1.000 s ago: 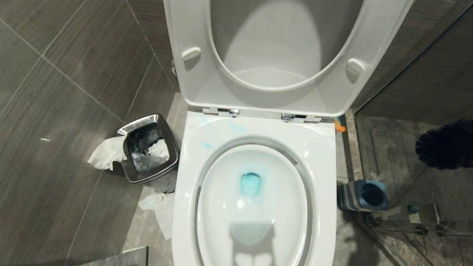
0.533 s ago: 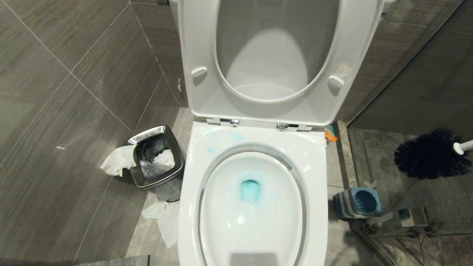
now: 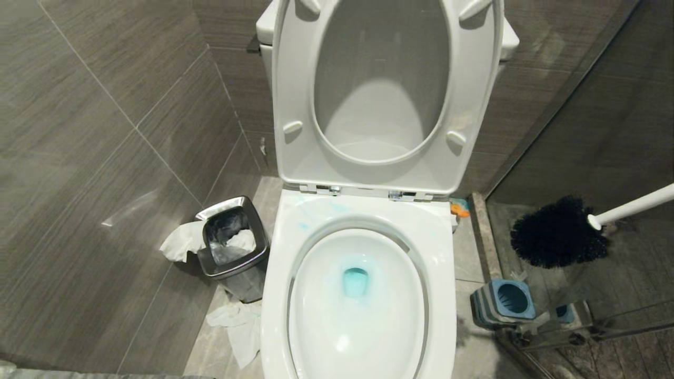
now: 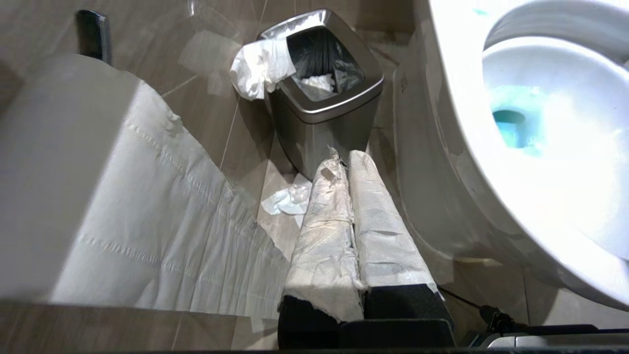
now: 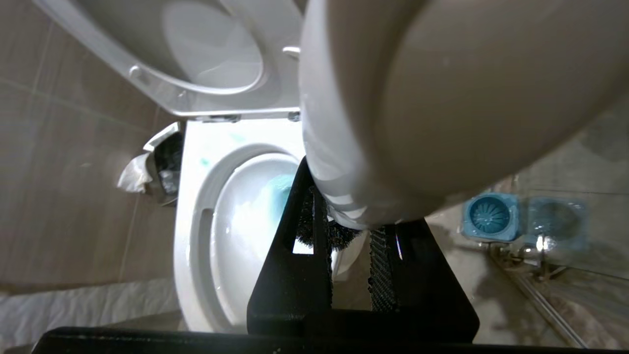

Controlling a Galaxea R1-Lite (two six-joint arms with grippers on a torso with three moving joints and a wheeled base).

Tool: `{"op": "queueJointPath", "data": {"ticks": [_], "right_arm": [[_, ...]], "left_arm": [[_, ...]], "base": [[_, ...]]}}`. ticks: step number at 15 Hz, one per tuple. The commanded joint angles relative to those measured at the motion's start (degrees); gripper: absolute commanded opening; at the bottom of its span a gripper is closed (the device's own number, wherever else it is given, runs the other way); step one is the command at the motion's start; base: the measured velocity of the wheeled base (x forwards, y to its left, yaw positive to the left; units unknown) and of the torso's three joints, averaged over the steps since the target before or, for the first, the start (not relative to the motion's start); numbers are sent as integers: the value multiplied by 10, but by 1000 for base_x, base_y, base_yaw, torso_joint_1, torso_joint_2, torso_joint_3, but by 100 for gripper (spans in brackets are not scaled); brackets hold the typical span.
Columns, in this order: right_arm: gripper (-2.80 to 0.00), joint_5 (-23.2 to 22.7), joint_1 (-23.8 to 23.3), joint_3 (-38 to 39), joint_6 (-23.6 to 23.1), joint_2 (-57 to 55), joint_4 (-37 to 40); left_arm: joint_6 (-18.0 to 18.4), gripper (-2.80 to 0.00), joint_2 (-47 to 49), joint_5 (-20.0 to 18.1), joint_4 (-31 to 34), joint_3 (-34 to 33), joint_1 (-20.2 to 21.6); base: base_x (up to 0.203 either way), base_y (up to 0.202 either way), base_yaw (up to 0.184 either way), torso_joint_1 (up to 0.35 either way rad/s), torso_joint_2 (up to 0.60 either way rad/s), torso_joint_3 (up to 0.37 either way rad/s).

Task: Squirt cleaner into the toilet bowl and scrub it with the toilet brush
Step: Scrub the toilet bowl

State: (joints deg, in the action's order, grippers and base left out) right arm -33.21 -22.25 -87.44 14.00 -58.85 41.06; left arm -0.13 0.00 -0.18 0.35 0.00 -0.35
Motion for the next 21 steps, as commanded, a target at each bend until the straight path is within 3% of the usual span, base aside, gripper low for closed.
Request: {"op": "queueJointPath", "data": {"ticks": [1, 7, 12, 16, 21], "right_arm": [[-280, 46, 73, -6, 4, -50, 1], [-280, 346, 367, -57, 59, -172, -46], [-280, 516, 522, -91, 83, -291, -102], [-280, 588, 616, -112, 147, -367, -108], [-280, 599, 637, -115, 198, -459, -109]], "left_arm": [[0, -280, 0, 0, 0, -1, 0], [0, -280, 0, 0, 0, -1, 0], [0, -280, 0, 0, 0, -1, 0], [0, -280, 1, 0, 0, -1, 0], [0, -280, 0, 0, 0, -1, 0]], "base": [[0, 0, 0, 2, -2, 198], [0, 0, 0, 2, 1, 204], [0, 0, 0, 1, -1, 203], [0, 0, 0, 3, -2, 200], [0, 0, 0, 1, -1, 88]]}}
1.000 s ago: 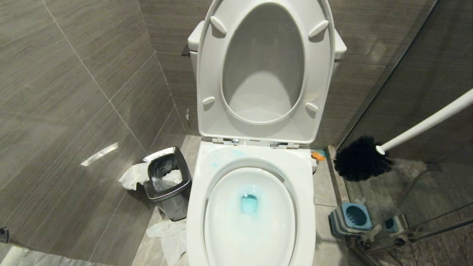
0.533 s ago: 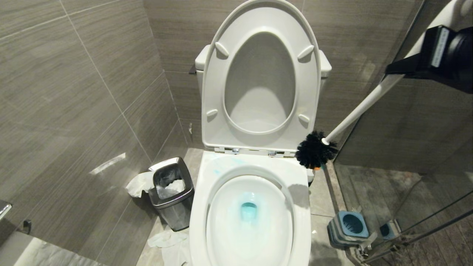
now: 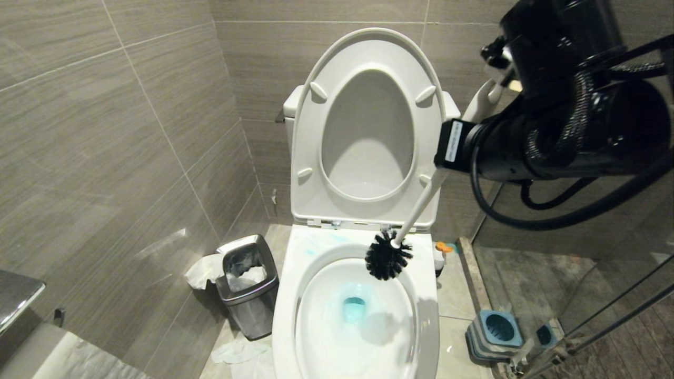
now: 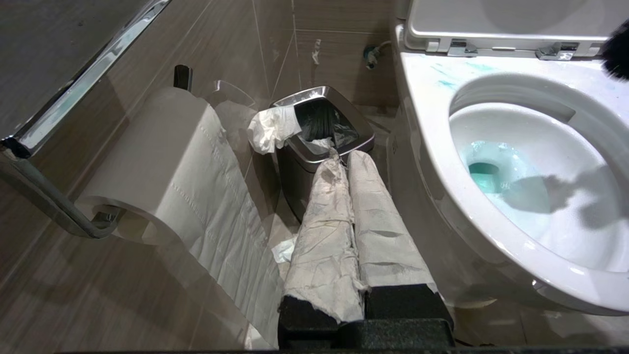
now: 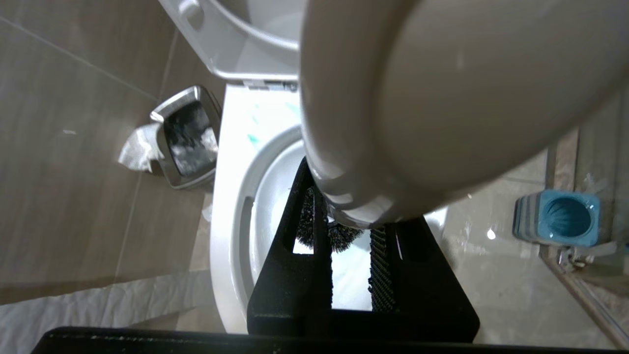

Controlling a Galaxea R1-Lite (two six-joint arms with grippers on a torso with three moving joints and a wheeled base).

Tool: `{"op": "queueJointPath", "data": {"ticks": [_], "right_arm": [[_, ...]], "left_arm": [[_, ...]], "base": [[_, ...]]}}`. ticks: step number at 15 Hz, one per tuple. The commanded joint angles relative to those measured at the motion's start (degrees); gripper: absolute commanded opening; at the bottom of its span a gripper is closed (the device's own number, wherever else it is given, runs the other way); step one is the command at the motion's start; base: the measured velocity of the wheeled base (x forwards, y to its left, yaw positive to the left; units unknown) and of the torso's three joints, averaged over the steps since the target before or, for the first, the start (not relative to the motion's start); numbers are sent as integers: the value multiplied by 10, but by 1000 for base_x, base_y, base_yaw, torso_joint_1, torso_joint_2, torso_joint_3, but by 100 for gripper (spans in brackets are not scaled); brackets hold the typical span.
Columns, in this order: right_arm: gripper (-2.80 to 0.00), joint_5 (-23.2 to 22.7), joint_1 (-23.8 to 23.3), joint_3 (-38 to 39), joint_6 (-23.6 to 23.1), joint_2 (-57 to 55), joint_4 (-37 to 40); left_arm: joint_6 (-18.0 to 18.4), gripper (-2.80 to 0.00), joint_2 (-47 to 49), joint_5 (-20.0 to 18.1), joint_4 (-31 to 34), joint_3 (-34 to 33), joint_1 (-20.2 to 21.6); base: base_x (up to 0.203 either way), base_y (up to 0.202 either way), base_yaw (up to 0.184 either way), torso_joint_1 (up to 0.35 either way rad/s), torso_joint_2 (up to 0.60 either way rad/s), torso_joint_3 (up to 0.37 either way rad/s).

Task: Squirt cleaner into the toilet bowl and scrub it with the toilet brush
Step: Scrub the toilet bowl

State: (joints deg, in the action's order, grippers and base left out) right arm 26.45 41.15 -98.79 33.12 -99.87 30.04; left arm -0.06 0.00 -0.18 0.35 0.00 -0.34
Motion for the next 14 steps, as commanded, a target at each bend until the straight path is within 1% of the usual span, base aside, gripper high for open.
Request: {"op": "queueJointPath", "data": {"ticks": [1, 4, 7, 9, 14], "right_arm": [[-280, 3, 3, -2, 18, -71, 1], [-280, 4, 2, -5, 56, -138, -7], [-280, 2, -10, -14, 61, -218, -76], [-280, 0, -18, -43, 61, -280, -96], [-280, -1, -34, -134, 62, -401, -104]], "left_arm": [[0, -280, 0, 0, 0, -1, 0], [0, -280, 0, 0, 0, -1, 0], [-1, -280, 0, 0, 0, -1, 0], [-1, -280, 0, 0, 0, -1, 0], [-1, -280, 0, 0, 0, -1, 0]], "base": [[0, 0, 0, 0, 0, 0], [0, 0, 0, 0, 0, 0], [0, 0, 0, 0, 0, 0], [0, 0, 0, 0, 0, 0], [0, 0, 0, 0, 0, 0]]}}
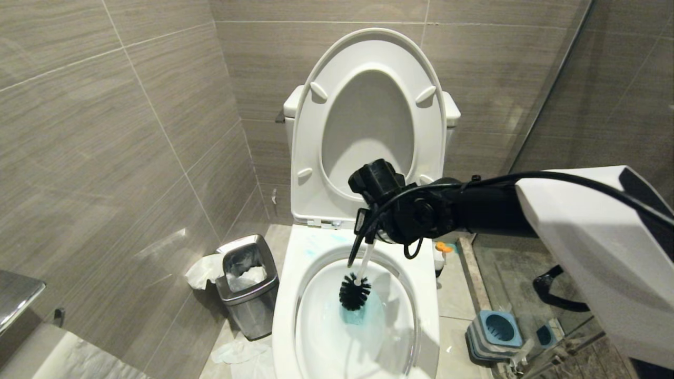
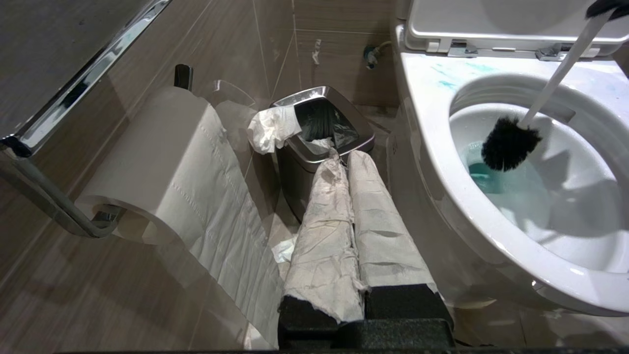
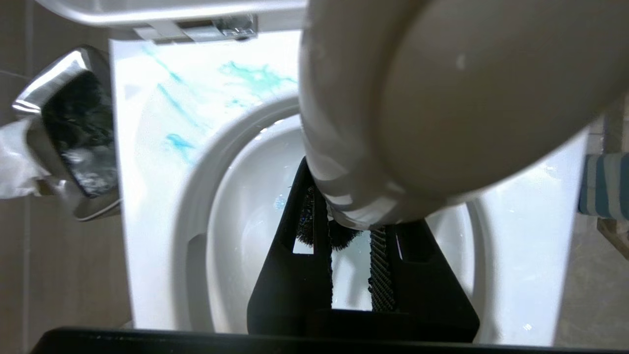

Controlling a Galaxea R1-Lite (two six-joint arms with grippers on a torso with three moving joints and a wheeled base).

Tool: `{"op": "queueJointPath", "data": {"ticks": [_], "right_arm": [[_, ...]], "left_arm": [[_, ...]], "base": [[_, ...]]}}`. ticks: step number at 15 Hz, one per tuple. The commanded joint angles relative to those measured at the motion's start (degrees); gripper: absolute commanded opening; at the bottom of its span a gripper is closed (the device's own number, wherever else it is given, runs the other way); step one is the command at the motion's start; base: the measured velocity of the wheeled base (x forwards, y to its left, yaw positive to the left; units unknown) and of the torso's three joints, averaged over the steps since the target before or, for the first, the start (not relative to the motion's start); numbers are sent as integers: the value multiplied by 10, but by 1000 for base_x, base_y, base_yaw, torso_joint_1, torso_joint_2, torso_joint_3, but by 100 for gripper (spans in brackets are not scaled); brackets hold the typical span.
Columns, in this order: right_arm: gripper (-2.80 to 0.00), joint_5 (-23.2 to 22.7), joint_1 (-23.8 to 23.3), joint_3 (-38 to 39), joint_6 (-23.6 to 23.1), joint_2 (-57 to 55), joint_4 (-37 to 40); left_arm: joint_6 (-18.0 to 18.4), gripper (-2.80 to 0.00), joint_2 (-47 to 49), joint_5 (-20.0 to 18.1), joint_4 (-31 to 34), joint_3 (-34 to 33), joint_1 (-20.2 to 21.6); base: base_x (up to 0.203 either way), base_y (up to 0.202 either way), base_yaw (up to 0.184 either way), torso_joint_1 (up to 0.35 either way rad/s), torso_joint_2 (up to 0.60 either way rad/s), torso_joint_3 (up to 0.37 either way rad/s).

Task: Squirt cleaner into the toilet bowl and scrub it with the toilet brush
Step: Scrub the toilet bowl

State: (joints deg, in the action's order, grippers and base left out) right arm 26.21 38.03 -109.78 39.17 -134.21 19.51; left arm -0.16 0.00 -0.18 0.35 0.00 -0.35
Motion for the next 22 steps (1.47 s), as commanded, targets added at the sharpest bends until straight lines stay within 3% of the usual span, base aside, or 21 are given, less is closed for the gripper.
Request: {"op": "queueJointPath", "data": {"ticks": [1, 7, 18, 22], "right_arm": [[-280, 2, -6, -34, 1, -74, 0], [-280, 7, -12, -37, -8, -101, -6], [-280, 6, -11, -34, -3, 21, 75], [-280, 6, -11, -36, -2, -25, 73]], "left_arm": [[0, -280, 0, 0, 0, -1, 0], [0, -280, 0, 0, 0, -1, 0], [0, -280, 0, 0, 0, -1, 0], [0, -280, 0, 0, 0, -1, 0]], "base": [[0, 0, 0, 0, 0, 0], [0, 0, 0, 0, 0, 0], [0, 0, 0, 0, 0, 0], [0, 0, 0, 0, 0, 0]]}}
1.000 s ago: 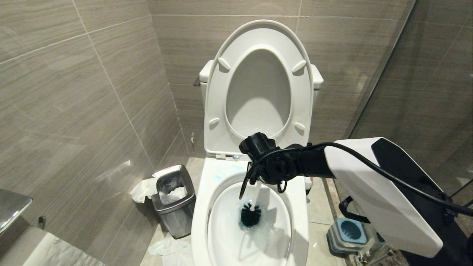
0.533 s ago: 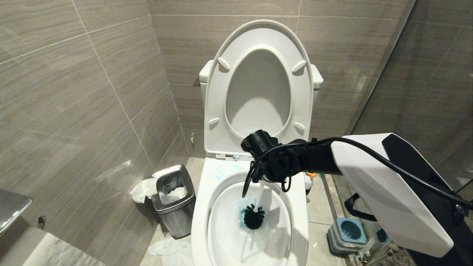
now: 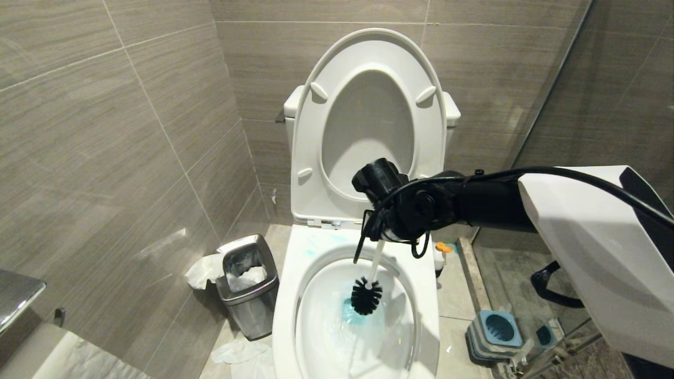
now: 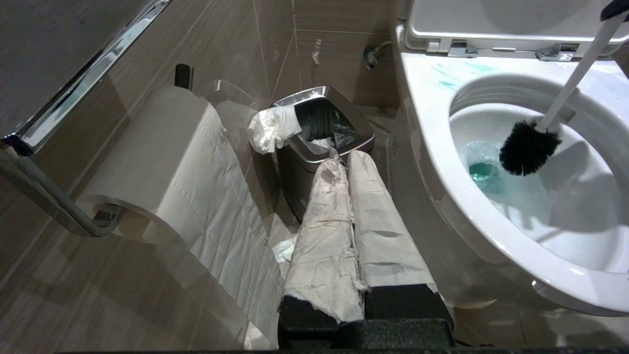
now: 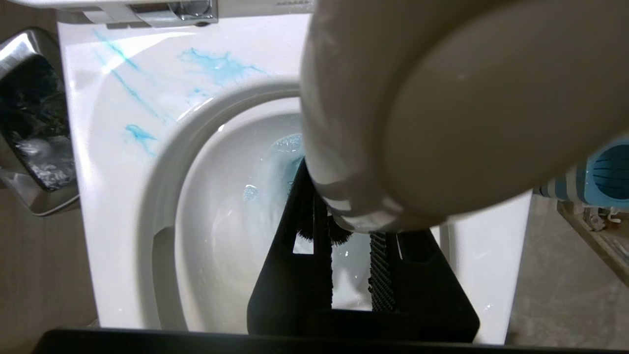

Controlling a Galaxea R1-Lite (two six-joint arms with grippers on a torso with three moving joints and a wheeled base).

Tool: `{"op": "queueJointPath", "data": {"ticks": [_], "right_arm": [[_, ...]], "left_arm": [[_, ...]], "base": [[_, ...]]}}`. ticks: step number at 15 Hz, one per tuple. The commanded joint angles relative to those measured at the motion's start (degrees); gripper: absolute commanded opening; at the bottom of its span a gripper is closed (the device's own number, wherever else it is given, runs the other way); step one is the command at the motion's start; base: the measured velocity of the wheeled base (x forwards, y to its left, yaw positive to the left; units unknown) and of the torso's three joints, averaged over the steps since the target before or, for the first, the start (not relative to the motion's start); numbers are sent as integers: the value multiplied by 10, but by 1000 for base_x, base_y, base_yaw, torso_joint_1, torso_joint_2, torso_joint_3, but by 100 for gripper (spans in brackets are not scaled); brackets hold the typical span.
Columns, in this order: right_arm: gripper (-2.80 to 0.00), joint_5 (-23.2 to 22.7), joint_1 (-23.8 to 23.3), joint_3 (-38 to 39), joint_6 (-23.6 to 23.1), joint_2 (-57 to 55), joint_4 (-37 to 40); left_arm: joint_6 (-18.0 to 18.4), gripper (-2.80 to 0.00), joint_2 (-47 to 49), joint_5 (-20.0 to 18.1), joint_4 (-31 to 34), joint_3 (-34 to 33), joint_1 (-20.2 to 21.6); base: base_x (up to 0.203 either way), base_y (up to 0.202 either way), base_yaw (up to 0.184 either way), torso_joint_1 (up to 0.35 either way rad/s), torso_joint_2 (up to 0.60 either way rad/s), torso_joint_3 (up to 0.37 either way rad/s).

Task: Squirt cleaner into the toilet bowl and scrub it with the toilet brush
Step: Scrub the toilet bowl

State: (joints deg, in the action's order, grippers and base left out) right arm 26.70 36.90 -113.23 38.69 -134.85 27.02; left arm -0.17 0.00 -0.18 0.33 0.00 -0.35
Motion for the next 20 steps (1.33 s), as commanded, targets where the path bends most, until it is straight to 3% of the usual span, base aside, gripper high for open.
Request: {"op": "queueJointPath", "data": {"ticks": [1, 13, 20], "right_arm": [[-280, 1, 1, -2, 3, -34, -11], [-280, 1, 1, -3, -1, -68, -43], [-280, 0, 1, -9, -3, -99, -44]], "left_arm": [[1, -280, 0, 0, 0, -1, 0], [2, -280, 0, 0, 1, -1, 0], [1, -280, 0, 0, 1, -1, 0]], "base": [[0, 0, 0, 0, 0, 0], [0, 0, 0, 3, 1, 136], [0, 0, 0, 1, 2, 25]]}}
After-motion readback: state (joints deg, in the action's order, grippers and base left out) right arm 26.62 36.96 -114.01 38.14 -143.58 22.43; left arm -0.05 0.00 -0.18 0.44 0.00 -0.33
